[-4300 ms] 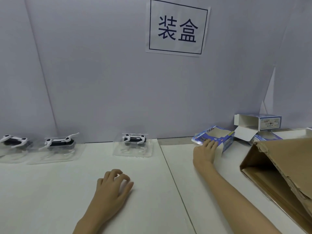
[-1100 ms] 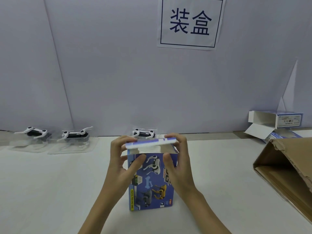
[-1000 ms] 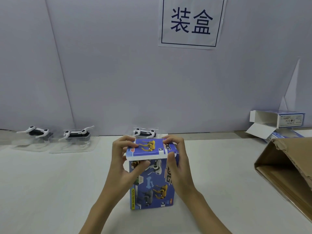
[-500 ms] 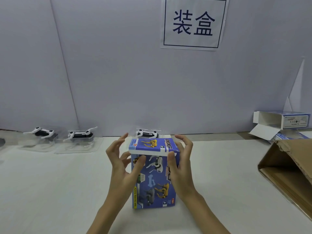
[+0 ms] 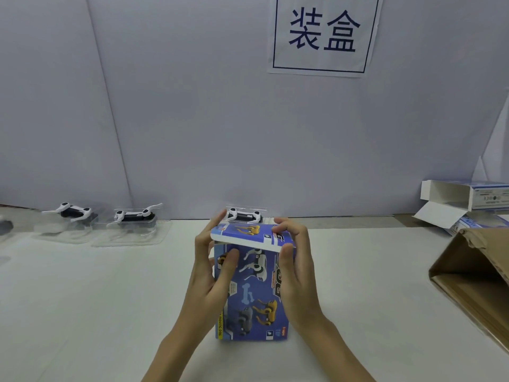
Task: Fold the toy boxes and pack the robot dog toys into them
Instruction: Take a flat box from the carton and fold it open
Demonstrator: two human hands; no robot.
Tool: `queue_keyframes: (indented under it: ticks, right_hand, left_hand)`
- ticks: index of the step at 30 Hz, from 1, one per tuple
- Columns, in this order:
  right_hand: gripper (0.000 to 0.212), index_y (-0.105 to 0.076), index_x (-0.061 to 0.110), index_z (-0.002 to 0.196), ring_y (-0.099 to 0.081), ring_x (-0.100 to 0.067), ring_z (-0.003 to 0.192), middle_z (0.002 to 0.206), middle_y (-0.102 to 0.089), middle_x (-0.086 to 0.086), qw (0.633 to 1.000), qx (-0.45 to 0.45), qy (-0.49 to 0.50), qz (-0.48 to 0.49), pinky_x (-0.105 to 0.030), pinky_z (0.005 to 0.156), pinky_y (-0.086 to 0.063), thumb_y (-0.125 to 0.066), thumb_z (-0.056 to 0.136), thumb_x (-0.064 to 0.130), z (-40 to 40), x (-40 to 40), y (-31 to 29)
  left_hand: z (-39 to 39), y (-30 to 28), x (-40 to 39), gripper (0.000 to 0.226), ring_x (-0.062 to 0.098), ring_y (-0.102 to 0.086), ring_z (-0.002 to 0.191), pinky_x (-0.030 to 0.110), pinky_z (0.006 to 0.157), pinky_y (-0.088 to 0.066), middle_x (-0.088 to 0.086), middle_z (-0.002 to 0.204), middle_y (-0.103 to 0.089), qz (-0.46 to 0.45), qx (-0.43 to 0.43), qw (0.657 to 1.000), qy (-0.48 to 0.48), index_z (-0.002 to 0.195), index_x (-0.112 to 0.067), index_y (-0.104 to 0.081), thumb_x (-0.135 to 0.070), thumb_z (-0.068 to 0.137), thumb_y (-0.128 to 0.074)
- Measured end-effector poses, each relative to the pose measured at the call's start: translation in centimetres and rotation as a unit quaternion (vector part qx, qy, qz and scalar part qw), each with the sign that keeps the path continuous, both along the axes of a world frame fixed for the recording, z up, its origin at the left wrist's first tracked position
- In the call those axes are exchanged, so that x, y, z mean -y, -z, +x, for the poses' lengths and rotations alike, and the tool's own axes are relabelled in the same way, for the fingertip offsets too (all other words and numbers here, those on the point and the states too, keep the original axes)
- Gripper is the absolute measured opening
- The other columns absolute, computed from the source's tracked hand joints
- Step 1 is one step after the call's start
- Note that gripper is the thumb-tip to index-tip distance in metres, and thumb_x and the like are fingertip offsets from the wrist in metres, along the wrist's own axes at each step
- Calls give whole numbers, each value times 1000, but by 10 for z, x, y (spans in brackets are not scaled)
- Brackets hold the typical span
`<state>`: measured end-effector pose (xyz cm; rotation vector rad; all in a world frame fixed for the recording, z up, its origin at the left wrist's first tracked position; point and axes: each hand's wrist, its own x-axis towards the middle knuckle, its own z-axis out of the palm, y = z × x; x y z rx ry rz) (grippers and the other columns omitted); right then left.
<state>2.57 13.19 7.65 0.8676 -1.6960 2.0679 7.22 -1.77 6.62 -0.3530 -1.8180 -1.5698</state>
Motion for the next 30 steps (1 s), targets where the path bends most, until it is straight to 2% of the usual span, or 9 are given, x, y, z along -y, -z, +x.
queue_keyframes:
  ticks: [6, 9, 13, 17, 20, 22, 24, 27, 30]
  right_hand:
    - [71, -48, 27, 132, -57, -29, 134, 138, -57, 4, 1000, 6, 0, 12, -36, 76, -65, -53, 85, 82, -6, -3, 3]
    - [62, -44, 40, 132, -63, -26, 126, 133, -60, 8, 1000, -8, 22, 17, -32, 76, -64, -54, 87, 81, -9, -3, 2]
    - [42, -41, 54, 134, -62, -8, 123, 131, -57, 30, 997, -64, 37, 7, -17, 80, -59, -57, 97, 64, -13, -4, 1]
    - [41, -40, 48, 139, -58, -1, 126, 133, -50, 37, 996, -81, 45, 9, -12, 78, -57, -54, 101, 57, -12, -4, 2]
    - [53, -41, 11, 141, -57, 3, 125, 137, -45, 36, 990, -126, 63, -11, -10, 81, -56, -53, 104, 47, -14, -4, 2]
    - [44, -41, 26, 138, -63, -7, 122, 136, -50, 27, 991, -121, 63, -5, -20, 80, -60, -53, 104, 51, -15, -5, 3]
    - [35, -44, 42, 132, -61, -18, 125, 137, -53, 14, 988, -115, 95, 42, -28, 79, -63, -47, 103, 61, -16, -6, 3]
    - [36, -52, 40, 132, -52, -16, 134, 141, -50, 5, 980, -140, 108, 92, -18, 77, -61, -41, 105, 61, -19, -7, 7]
    - [31, -53, 35, 131, -59, -12, 125, 136, -59, 12, 980, -122, 120, 101, -16, 88, -55, -40, 109, 51, -21, -6, 12]
  left_hand:
    - [-1, 0, 2, 42, 27, -59, 133, 40, 73, -66, -6, 150, -44, 18, 25, 999, 25, 138, -45, -42, -43, 98, -55]
    - [0, 0, 3, 39, 20, -60, 131, 41, 76, -65, -6, 148, -44, -16, 6, 1000, 2, 138, -42, -37, -47, 102, -53]
    - [3, -4, 5, 50, 33, -65, 121, 43, 68, -66, -10, 137, -52, 6, 53, 999, -1, 136, -50, -37, -54, 93, -63]
    - [7, -6, 4, 43, 20, -45, 141, 32, 82, -63, -9, 149, -37, -58, -8, 998, -11, 142, -38, -50, -47, 100, -56]
    - [9, -7, 3, 32, 13, -43, 140, 27, 80, -63, -16, 150, -31, -76, -25, 996, -28, 129, -45, -60, -45, 97, -56]
    - [10, -8, 4, 22, 13, -42, 140, 27, 76, -64, -15, 151, -29, -82, -32, 996, -34, 119, -47, -63, -43, 98, -58]
    - [9, -8, 4, 18, 8, -39, 141, 21, 82, -61, -10, 152, -28, -114, -59, 990, -59, 119, -45, -60, -42, 102, -59]
    - [3, -6, 8, 24, 3, -31, 145, 10, 102, -43, 10, 152, -30, -192, -130, 963, -135, 123, -32, -55, -42, 102, -60]
    - [-2, -2, 14, 37, 18, -30, 149, 21, 109, -43, 8, 157, -24, -270, -166, 931, -179, 121, -29, -50, -32, 94, -75]
